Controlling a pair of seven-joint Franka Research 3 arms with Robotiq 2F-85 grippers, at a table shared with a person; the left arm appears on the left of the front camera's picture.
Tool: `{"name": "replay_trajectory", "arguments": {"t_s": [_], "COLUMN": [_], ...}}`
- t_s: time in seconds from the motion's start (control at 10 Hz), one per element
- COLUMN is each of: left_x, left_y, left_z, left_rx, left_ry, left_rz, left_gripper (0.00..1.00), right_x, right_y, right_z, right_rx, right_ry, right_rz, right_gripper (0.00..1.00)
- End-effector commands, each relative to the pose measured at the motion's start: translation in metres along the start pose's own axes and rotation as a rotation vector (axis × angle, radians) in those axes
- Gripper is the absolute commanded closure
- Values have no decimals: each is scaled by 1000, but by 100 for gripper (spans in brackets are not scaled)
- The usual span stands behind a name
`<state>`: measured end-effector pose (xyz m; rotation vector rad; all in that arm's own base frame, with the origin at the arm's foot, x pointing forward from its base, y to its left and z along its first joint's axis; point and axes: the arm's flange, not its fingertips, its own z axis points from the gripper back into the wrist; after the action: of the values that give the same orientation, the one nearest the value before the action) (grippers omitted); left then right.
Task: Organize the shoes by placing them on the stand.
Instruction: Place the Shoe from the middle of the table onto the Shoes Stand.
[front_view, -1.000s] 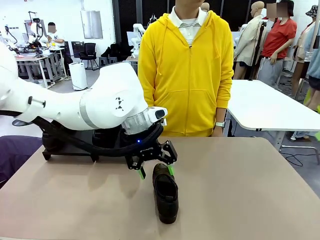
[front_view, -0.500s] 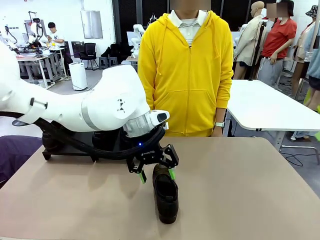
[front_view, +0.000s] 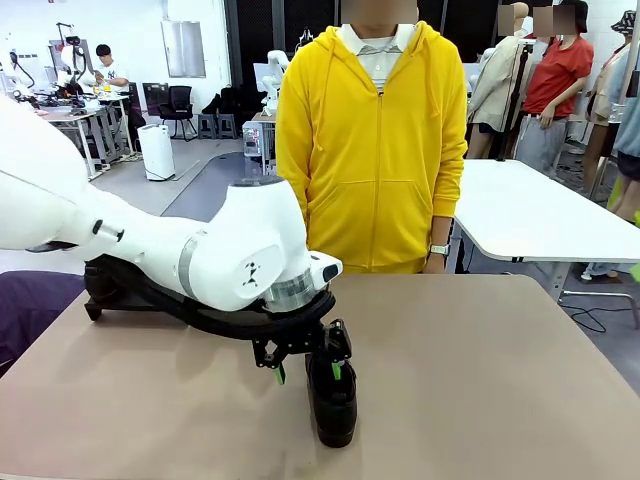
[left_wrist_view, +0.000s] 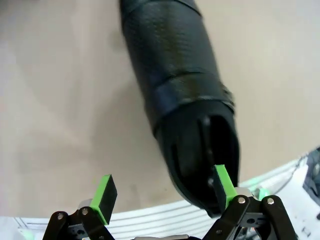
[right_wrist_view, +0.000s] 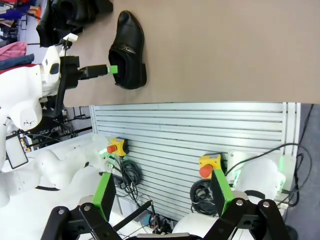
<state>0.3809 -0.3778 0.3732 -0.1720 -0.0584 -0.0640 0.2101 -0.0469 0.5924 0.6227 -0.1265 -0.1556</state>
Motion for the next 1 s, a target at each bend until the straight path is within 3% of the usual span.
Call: {"name": "replay_trajectory", "arguments": {"t_s": [0.0,0.3,0.4,0.5,0.9], "left_x": [7,13,14,15,14], "left_y": [-10,-13,-12,-12,-13], "left_z": [-12,-24,-25,-26,-26], "left_rx": [92,127,131,131,142], "left_ry": [-55,-65,-60,-66,-77], "left_rz": [52,46,42,42,31], "left_gripper": [0,2,46,100,100], "right_x": [2,2,2,2,2], "right_y": [3,3,3,3,3], "right_z": [3,3,3,3,3], "right_rx": [34,34,34,34,34], "right_ry": [4,4,4,4,4], "right_rz": [24,24,24,24,24], "right_gripper": [0,0,0,0,0]}}
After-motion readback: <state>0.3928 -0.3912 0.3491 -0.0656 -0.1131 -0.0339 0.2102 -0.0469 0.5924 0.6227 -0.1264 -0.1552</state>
